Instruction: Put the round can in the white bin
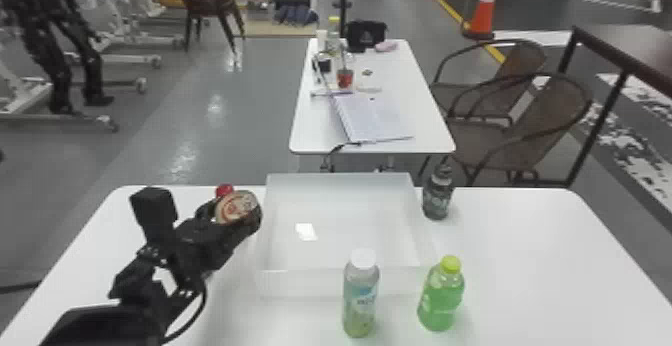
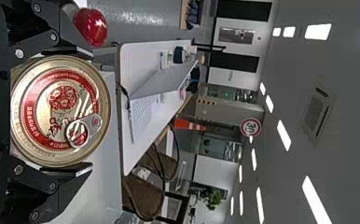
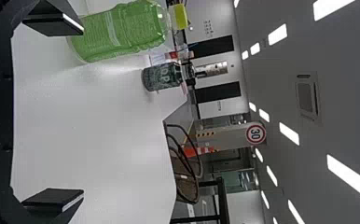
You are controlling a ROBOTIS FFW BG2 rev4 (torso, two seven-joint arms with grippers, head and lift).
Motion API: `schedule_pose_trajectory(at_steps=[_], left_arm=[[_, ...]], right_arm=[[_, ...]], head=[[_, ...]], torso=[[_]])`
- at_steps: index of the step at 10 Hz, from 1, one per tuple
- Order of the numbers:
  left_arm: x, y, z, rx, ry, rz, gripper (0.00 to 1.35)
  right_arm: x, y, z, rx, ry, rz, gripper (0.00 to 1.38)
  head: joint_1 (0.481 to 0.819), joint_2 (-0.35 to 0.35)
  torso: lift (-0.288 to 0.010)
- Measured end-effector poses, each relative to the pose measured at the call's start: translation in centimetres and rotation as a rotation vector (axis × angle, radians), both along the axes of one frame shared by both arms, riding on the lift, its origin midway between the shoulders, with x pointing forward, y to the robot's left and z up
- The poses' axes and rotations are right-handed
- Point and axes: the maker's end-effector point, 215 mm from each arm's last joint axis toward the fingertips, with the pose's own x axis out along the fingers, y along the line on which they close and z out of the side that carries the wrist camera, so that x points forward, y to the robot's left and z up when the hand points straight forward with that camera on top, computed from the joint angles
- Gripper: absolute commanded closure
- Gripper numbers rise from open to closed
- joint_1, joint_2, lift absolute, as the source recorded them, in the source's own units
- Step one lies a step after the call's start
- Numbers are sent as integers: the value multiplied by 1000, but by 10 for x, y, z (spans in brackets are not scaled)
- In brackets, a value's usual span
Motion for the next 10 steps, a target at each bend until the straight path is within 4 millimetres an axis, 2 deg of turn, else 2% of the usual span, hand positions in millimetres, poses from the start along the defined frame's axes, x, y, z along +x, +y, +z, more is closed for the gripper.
schedule_pose_trajectory(at_steps=[2, 4, 5, 6, 7, 9, 10], left_arm=[[16, -48, 3, -37, -2, -115, 601], [20, -96, -17, -77, 46, -254, 556], [20, -108, -30, -85, 81, -286, 466], [20, -112, -39, -90, 105, -293, 193], [21, -112, -43, -99, 115, -287, 39], [21, -113, -40, -116, 111, -282, 174], [22, -114, -35, -122, 105, -283, 183]], right_arm=[[2, 1, 0, 1, -2, 1, 73], [3, 1, 1, 2, -4, 1, 73], [4, 1, 1, 2, -5, 1, 73], [5, 1, 1, 2, -6, 1, 73], [5, 0, 1, 4, -6, -1, 73], [4, 0, 1, 6, -7, -2, 73], [5, 0, 1, 7, -7, -2, 73]], head=[[549, 0], [549, 0], [549, 0], [549, 0], [549, 0], [549, 0], [549, 0]], torso=[[-100], [-100], [-100], [-100], [-100], [-100], [-100]])
